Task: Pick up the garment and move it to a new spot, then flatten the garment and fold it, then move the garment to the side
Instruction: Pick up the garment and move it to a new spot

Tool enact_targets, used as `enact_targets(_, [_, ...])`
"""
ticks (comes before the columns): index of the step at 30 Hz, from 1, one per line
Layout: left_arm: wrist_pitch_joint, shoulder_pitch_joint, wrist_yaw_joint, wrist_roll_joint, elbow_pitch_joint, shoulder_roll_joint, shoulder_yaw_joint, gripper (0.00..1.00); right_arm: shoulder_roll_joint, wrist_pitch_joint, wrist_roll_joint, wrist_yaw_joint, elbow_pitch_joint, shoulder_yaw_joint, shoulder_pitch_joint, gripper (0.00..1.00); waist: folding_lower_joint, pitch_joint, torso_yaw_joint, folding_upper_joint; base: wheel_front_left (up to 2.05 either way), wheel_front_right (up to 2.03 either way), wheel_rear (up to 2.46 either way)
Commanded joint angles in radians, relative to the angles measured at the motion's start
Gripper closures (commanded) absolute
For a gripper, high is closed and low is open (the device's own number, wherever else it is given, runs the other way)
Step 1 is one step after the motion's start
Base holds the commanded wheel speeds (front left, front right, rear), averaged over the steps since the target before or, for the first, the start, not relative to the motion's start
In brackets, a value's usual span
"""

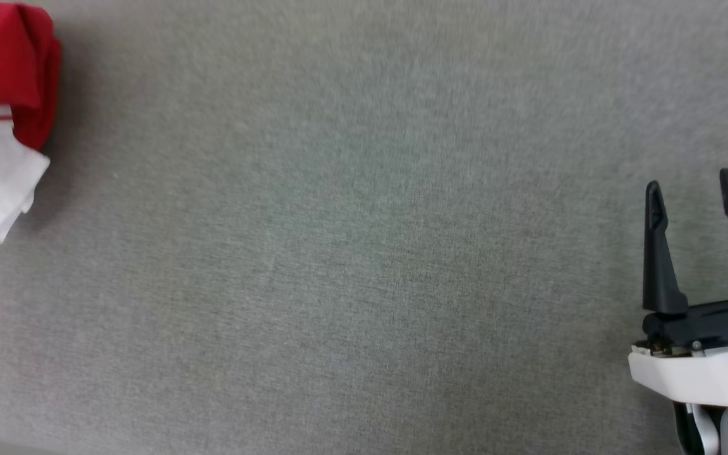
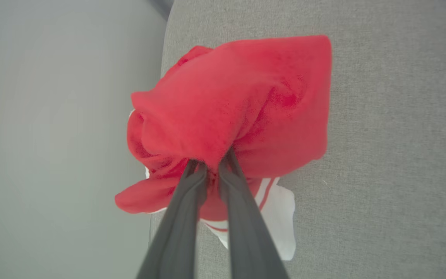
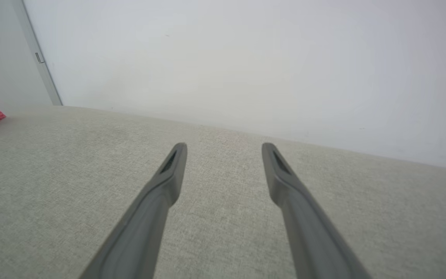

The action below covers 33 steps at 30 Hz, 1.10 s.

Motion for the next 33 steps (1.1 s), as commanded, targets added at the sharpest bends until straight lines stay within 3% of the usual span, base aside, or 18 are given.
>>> enact_targets(1, [0.01, -0.035, 0.001, 0.015, -0.047, 0.026, -0.023, 1.0, 0.001, -0.002, 0.018, -0.001, 0.014, 0.006, 0.02, 0.0, 0.0, -0.099, -0.013, -0.0001, 0.0, 0.0, 0.0])
enact_targets(7, [0.059, -0.12, 0.001, 0.042, -0.184, 0.04, -0.095, 1.0, 0.001, -0.002, 0.058, -0.001, 0.039, 0.016, 0.042, 0.0, 0.0, -0.179, -0.043, -0.0001, 0.0, 0.0, 0.0])
enact_targets(12, [0.105, -0.213, 0.001, 0.041, -0.285, -0.002, -0.166, 1.0, 0.001, -0.002, 0.088, -0.001, 0.054, 0.025, 0.06, 0.0, 0.0, -0.234, -0.094, -0.0001, 0.0, 0.0, 0.0])
enact_targets(25, [0.106, -0.374, 0.001, 0.011, -0.409, -0.216, -0.379, 1.0, 0.001, -0.002, 0.135, -0.001, 0.075, 0.036, 0.095, 0.0, 0.0, -0.313, -0.305, -0.0001, 0.0, 0.0, 0.0])
enact_targets(33, [0.041, -0.356, 0.001, -0.023, -0.409, -0.35, -0.51, 1.0, 0.001, -0.002, 0.149, -0.001, 0.071, 0.046, 0.082, 0.0, 0.0, -0.271, -0.399, -0.0001, 0.0, 0.0, 0.0])
